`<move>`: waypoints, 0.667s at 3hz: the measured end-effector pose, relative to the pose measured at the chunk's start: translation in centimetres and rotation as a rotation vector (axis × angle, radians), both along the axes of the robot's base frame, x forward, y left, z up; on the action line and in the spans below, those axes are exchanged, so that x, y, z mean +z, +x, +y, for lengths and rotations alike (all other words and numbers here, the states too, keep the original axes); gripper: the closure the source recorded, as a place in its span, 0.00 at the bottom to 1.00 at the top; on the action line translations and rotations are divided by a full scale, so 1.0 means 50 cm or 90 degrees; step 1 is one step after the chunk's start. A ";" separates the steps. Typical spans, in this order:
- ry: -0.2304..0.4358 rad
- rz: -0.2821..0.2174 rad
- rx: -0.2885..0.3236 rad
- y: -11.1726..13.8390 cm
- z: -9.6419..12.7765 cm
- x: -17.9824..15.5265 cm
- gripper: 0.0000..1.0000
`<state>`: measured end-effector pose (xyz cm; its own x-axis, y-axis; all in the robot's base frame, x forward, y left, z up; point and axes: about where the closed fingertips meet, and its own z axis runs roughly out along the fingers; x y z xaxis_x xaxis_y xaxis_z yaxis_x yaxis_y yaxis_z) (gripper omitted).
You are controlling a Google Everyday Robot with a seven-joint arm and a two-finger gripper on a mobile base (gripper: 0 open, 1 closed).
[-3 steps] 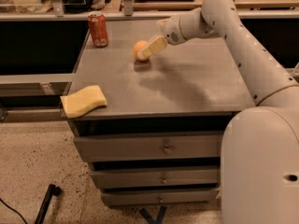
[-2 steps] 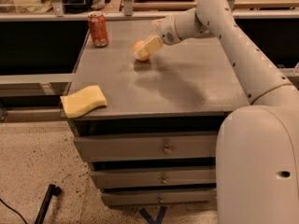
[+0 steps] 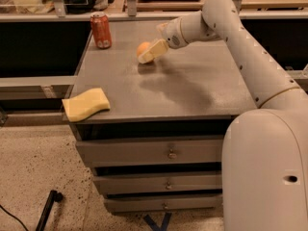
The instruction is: Move orange near sponge
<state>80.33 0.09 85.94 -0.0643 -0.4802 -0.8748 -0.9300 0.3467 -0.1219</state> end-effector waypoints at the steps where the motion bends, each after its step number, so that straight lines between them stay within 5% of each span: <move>1: -0.006 0.020 0.004 -0.013 -0.005 -0.008 0.00; 2: -0.020 0.048 0.013 -0.035 -0.008 -0.015 0.12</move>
Offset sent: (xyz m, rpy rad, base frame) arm -0.0316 -0.0143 -0.0052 -0.0615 0.1237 0.0275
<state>78.58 -0.29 85.17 -0.1193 -0.5096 -0.8521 -0.9436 0.3253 -0.0624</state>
